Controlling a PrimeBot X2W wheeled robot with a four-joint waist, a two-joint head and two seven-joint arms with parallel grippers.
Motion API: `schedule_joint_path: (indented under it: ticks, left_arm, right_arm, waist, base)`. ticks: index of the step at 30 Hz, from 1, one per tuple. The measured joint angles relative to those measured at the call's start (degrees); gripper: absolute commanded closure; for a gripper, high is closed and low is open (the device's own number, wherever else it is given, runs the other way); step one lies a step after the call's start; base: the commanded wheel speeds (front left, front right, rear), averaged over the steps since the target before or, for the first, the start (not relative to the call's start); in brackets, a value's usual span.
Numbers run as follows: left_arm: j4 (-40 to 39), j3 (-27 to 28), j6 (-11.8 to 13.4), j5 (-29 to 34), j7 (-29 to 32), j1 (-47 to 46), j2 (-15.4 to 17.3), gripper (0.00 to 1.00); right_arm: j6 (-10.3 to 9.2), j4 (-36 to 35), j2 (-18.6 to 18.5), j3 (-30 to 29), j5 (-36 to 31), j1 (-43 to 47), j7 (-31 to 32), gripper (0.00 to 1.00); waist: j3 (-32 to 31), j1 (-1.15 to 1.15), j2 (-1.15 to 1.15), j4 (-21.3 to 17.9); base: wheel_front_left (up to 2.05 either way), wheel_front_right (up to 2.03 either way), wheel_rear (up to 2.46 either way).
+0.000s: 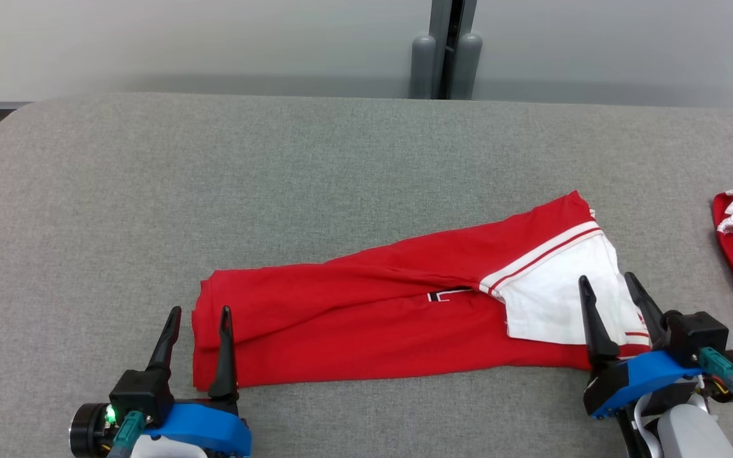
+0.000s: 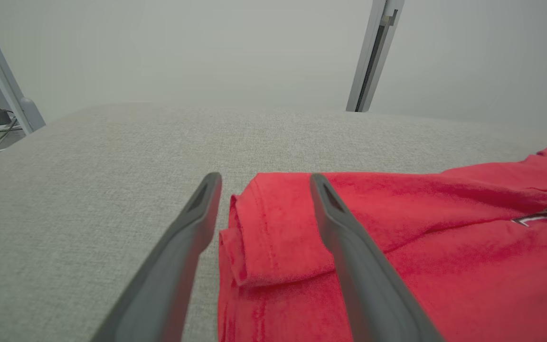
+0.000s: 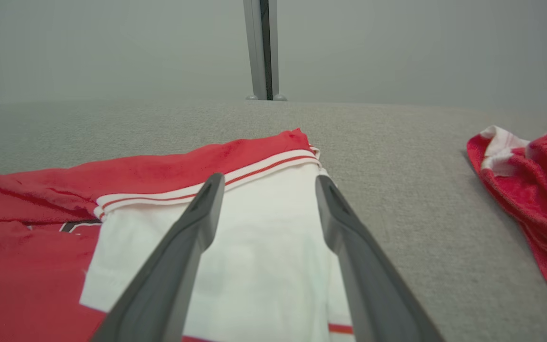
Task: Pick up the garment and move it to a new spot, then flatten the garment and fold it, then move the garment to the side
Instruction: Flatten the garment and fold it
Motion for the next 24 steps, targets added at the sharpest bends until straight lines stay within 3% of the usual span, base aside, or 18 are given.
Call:
schedule_joint_path:
  ticks: [12,18,19,20,21,24]
  left_arm:
    - [2.11,-4.34,-0.75,-0.84,0.01,-3.30,-0.05,0.00]
    - [2.59,-4.55,-0.73,-1.22,0.01,-3.90,-0.03,0.00]
    - [2.60,-4.37,-0.73,-1.21,0.01,-3.93,-0.07,0.00]
    - [2.60,-4.15,-0.74,-1.20,0.01,-3.92,-0.05,0.00]
    - [2.66,-3.92,-0.73,-1.19,0.00,-3.92,-0.03,0.00]
    - [2.67,-3.30,-0.73,-1.01,0.01,-3.76,-0.07,0.00]
  right_arm:
    - [0.00,15.53,-2.09,-4.46,-3.67,-11.94,3.99,0.00]
    - [-0.45,22.57,-2.08,-2.56,1.12,-14.93,6.05,0.00]
    - [-0.51,22.97,-2.09,-0.77,3.54,-15.13,6.08,0.25]
    - [-0.52,23.16,-1.96,0.65,6.35,-15.25,6.09,0.65]
    - [-0.54,23.13,-2.02,2.64,8.22,-15.24,6.09,1.00]
    - [-0.34,22.92,-2.15,6.53,12.51,-14.87,5.39,1.00]
  waist:
    - [4.59,0.01,0.00,1.39]
    - [5.70,0.00,0.00,2.98]
    - [5.74,0.00,0.00,3.11]
    - [5.71,0.00,0.00,3.10]
    - [5.64,0.00,0.00,3.03]
    - [5.31,0.00,0.00,2.45]
  base:
    - [0.00,0.00,0.00]
    - [0.00,0.00,0.00]
    - [0.00,0.00,0.00]
    - [0.00,0.00,0.00]
    - [0.00,0.00,0.00]
    - [0.00,0.00,0.00]
